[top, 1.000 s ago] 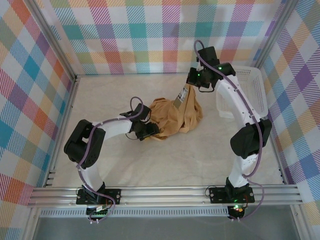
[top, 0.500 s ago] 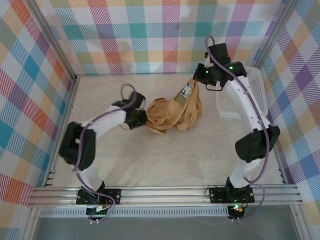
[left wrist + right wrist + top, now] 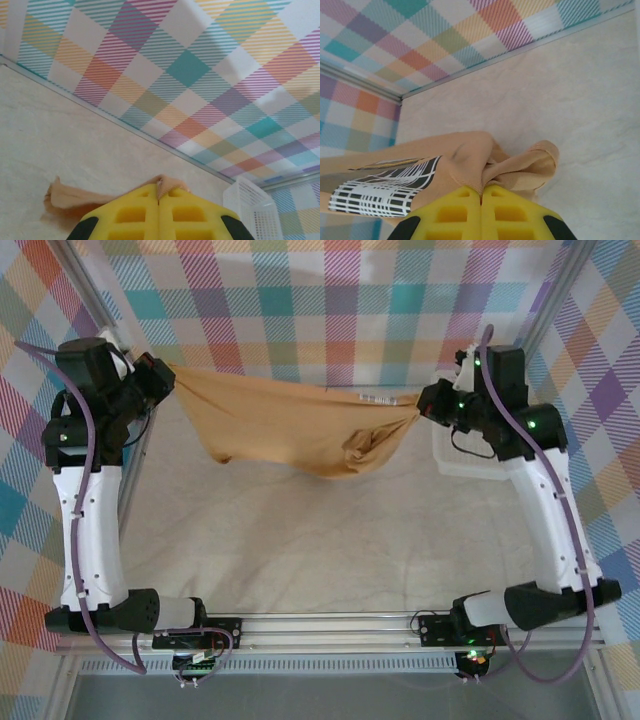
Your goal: Fold the inside-out t-shirt
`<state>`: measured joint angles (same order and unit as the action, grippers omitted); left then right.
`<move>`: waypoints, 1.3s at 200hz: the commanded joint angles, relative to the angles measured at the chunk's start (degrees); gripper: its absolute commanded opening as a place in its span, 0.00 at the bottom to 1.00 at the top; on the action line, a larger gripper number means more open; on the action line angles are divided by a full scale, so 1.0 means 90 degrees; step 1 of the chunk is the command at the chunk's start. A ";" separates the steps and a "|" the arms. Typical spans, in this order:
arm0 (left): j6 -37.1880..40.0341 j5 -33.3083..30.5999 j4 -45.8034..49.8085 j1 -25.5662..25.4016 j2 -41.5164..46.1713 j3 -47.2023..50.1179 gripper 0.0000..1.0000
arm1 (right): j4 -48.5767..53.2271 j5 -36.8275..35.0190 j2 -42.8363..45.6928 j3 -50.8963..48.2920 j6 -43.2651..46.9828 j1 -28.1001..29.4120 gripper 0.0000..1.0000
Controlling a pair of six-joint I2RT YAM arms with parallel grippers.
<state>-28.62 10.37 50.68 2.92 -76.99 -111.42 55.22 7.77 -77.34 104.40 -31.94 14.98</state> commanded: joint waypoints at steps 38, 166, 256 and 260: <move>0.0343 0.0446 0.0082 0.0144 -0.0409 0.0757 0.00 | -0.0731 0.0634 -0.0115 -0.1180 -0.0414 0.0152 0.00; 0.0698 -0.1576 0.0147 -0.1578 -0.2705 0.1267 0.62 | -0.1124 0.0400 -0.3535 -0.1073 0.0022 0.0139 0.52; -0.0320 0.0234 -0.1461 -0.3982 -0.3694 0.2242 0.52 | -0.2588 0.1256 -0.3386 -0.3442 -0.0270 0.0221 0.43; -0.0356 0.0243 -0.1500 -0.4007 -0.3717 0.2253 0.52 | -0.2611 0.1277 -0.3437 -0.3481 -0.0294 0.0223 0.43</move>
<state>-28.93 10.11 38.79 -32.23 -108.53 -91.53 35.29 17.04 -105.67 74.37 -33.08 16.38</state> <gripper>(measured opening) 0.519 0.425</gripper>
